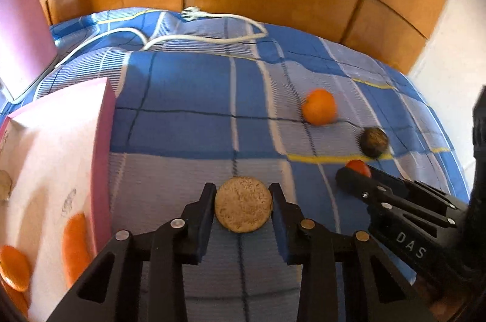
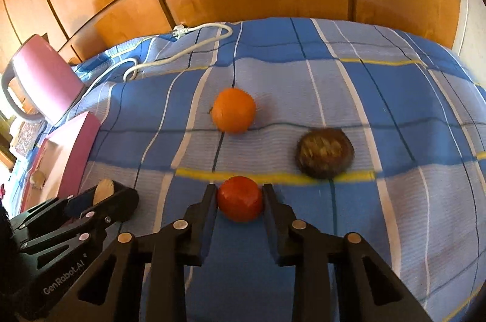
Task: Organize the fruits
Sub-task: 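Grasp the wooden log slice with left gripper while right gripper grasps the red tomato, then carry the log slice toward the tray with left gripper while right gripper carries the tomato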
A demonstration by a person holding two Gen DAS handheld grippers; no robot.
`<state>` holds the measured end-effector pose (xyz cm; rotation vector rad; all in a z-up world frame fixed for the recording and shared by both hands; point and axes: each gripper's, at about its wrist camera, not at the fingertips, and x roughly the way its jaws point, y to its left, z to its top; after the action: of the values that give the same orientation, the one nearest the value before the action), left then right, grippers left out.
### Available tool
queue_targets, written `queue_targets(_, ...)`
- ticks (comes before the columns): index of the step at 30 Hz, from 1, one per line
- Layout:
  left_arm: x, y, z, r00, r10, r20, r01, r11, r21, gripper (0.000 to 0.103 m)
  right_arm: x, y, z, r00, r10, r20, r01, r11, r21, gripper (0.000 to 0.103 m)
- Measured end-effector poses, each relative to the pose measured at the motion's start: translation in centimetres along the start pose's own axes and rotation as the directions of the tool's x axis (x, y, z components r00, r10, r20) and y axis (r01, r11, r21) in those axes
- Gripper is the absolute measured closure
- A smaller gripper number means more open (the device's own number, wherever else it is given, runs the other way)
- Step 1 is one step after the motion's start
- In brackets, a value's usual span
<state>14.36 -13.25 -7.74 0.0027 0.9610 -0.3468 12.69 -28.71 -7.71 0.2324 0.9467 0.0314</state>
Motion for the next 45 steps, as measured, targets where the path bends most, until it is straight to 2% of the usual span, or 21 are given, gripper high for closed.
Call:
queue_targets(7, -2.1, -2.2, -3.6, 0.999, -0.041, 0.014, 0.040, 0.997, 0.069, 0.068, -2.1, -0.2, -2.9, 1.000, -0.001, -0.007, 0.001, 1.000, -0.028, 0.074)
queue_targets(11, -2.5, -2.5, -5.3, 0.999, -0.024, 0.025, 0.022, 0.996, 0.083, 0.068, -2.9, -0.1, -4.2, 1.000, -0.009, 0.021, 0.010, 0.999, -0.041, 0.074)
queue_targets(15, -2.3, -2.5, -5.8, 0.998, -0.031, 0.052, 0.027, 0.996, 0.081, 0.068, -2.9, 0.1, -4.8, 0.997, -0.038, 0.065, 0.040, 0.999, -0.034, 0.073)
queue_targets(20, -2.3, -3.0, -6.3, 0.997, -0.006, 0.081, -0.004, 0.992, 0.126, 0.068, -2.8, 0.9, -5.2, 0.991, -0.083, 0.101, 0.092, 0.993, -0.079, 0.073)
queue_targets(31, -2.4, -3.5, -6.9, 0.992, 0.024, 0.126, -0.046, 0.984, 0.174, 0.068, -2.7, 0.9, -5.5, 0.988, -0.080, 0.135, 0.093, 0.991, -0.093, 0.073)
queue_targets(45, -2.5, -3.4, -7.2, 0.989, 0.015, 0.144, -0.041, 0.983, 0.180, 0.068, -2.7, 1.1, -5.7, 0.984, -0.094, 0.152, 0.111, 0.988, -0.107, 0.073)
